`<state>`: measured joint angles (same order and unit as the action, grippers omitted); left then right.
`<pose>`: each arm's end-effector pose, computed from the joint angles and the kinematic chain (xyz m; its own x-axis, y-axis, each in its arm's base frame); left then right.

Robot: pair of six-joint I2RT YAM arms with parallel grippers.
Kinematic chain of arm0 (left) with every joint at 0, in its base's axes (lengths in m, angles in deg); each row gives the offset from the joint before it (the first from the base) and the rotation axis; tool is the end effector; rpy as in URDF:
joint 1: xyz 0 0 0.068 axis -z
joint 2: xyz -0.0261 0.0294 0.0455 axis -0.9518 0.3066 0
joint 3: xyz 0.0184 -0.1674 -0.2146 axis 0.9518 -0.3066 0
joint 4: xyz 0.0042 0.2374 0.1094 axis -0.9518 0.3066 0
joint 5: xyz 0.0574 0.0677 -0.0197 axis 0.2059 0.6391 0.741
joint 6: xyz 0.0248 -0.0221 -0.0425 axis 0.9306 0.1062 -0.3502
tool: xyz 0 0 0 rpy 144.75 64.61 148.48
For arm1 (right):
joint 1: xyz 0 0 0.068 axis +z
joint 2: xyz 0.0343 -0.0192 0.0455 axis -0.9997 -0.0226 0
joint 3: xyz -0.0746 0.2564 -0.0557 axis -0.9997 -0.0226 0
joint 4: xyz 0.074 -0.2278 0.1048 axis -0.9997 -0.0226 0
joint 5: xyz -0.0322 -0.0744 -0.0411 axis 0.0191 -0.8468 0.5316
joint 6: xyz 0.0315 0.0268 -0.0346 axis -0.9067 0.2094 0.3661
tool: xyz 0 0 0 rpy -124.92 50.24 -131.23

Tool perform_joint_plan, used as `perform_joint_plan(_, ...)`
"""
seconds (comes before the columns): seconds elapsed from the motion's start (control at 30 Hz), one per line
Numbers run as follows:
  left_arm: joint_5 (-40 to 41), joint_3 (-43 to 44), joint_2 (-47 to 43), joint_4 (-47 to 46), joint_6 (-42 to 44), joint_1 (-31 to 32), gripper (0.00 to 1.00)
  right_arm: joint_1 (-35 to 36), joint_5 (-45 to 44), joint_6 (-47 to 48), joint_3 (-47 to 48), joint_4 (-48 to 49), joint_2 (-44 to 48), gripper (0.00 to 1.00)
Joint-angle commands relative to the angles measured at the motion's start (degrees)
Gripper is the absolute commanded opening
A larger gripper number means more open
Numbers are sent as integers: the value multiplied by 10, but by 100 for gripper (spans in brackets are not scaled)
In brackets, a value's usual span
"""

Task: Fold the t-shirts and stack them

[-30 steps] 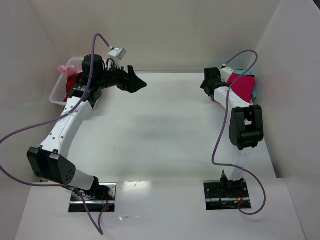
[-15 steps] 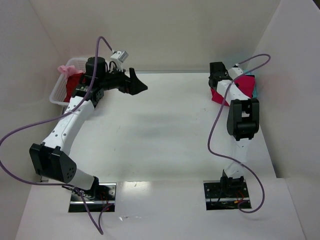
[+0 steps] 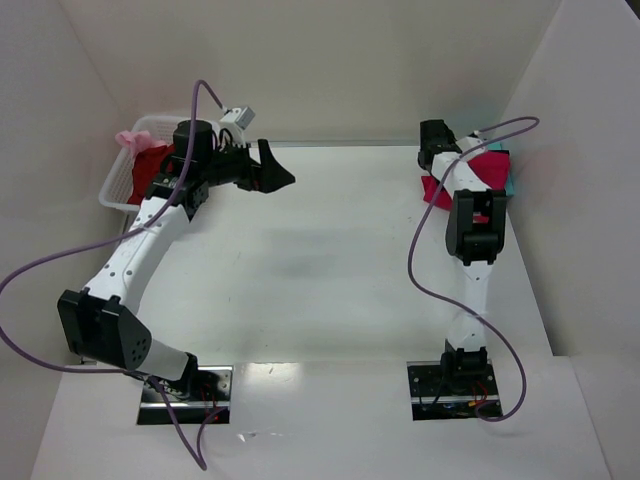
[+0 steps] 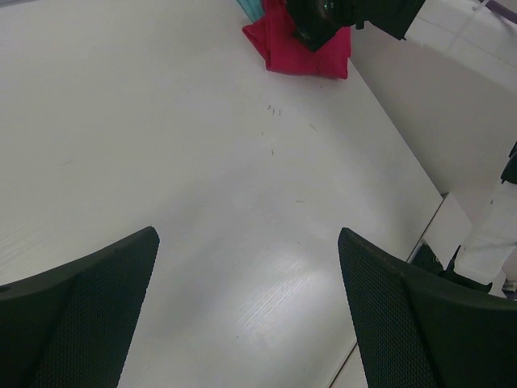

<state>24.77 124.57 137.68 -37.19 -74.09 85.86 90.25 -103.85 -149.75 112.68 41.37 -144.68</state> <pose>0.3195 -0.0984 0.3984 -0.5371 -0.1763 -0.8249 0.5546 0.6630 -0.5028 0.5160 -0.0087 0.1995 -0.0237 0.6702 -0.7418 0.8487 0.4056 0.3393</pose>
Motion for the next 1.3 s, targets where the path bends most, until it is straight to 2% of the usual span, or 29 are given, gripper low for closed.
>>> perform_joint_plan(0.0,15,-13,-24,-16,-21,3,100,-15,-22,19,-1,-3,-6,100)
perform_joint_plan(0.13,21,-28,-30,-38,-35,9,100,-20,-41,61,1,10,-4,100)
perform_joint_plan(0.3,21,-46,-36,-44,-40,9,100,-44,-29,129,-24,94,16,100)
perform_joint_plan(0.5,21,-72,-56,-61,-40,9,100,-57,-7,204,29,83,11,100)
perform_joint_plan(0.63,15,-90,-79,-68,-45,9,100,-57,39,249,-55,169,84,100)
perform_joint_plan(0.73,24,-103,-100,-68,-45,9,100,-57,75,274,-110,196,145,100)
perform_joint_plan(1.0,24,-155,-180,-73,-38,9,100,-23,33,295,-184,218,245,100)
perform_joint_plan(1.13,38,-166,-205,-44,-7,9,100,-23,14,301,-187,218,227,92)
perform_joint_plan(1.23,53,-174,-226,-37,11,14,100,-18,5,273,-145,172,180,69)
perform_joint_plan(1.27,53,-180,-226,-30,16,14,100,-18,-1,257,-127,163,169,57)
